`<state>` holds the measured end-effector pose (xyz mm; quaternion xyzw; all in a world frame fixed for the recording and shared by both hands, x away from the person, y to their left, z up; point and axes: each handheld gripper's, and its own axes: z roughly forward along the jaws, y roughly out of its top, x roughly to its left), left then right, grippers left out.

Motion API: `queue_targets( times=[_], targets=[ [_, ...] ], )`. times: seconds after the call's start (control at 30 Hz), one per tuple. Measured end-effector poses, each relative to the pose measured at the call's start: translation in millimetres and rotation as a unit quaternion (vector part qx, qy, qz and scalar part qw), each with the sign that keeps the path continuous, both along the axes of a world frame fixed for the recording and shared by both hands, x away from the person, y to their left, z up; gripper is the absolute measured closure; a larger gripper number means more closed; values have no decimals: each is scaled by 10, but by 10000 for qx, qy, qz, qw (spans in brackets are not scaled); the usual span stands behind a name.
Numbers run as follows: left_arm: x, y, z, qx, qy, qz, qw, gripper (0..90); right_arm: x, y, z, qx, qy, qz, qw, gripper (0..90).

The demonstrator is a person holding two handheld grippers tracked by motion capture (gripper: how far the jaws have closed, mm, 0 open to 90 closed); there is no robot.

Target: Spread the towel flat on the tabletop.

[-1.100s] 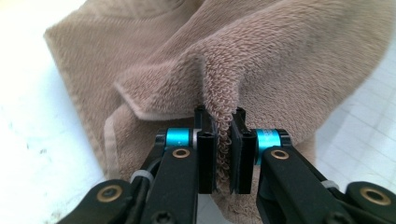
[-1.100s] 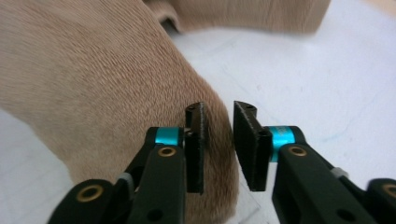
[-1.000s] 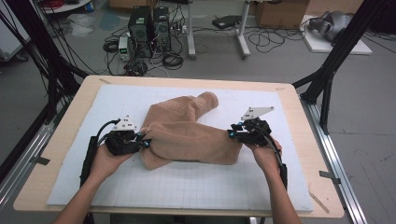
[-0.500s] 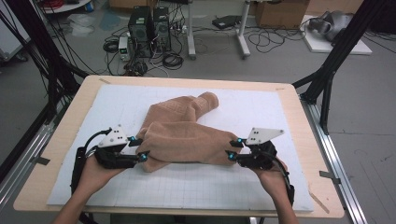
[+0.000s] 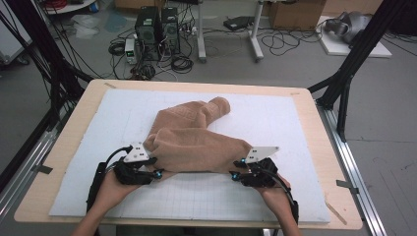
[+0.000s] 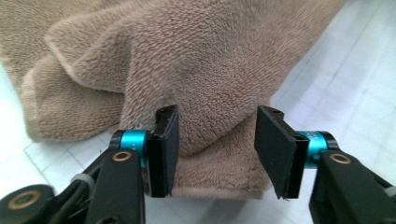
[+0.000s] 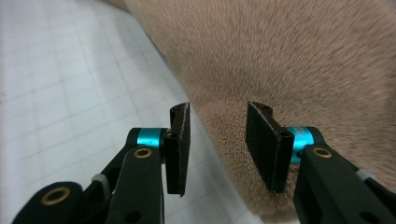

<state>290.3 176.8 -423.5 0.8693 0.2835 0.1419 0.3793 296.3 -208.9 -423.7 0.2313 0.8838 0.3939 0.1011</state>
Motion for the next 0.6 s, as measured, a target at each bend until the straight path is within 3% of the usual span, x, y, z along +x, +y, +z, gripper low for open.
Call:
queue_targets(
  times=[0.17,0.33,0.6],
  targets=[
    [52,-102,-88,329,72,-45,9994,550,95,114,-115,-200,69,24,9998,577],
    [55,-130,-97,373,29,-18,9993,579,136,170,-156,-342,61,13,9994,592],
    [87,-143,-98,362,107,6,9993,687,173,166,-162,-383,-33,-100,9992,746]
  ],
)
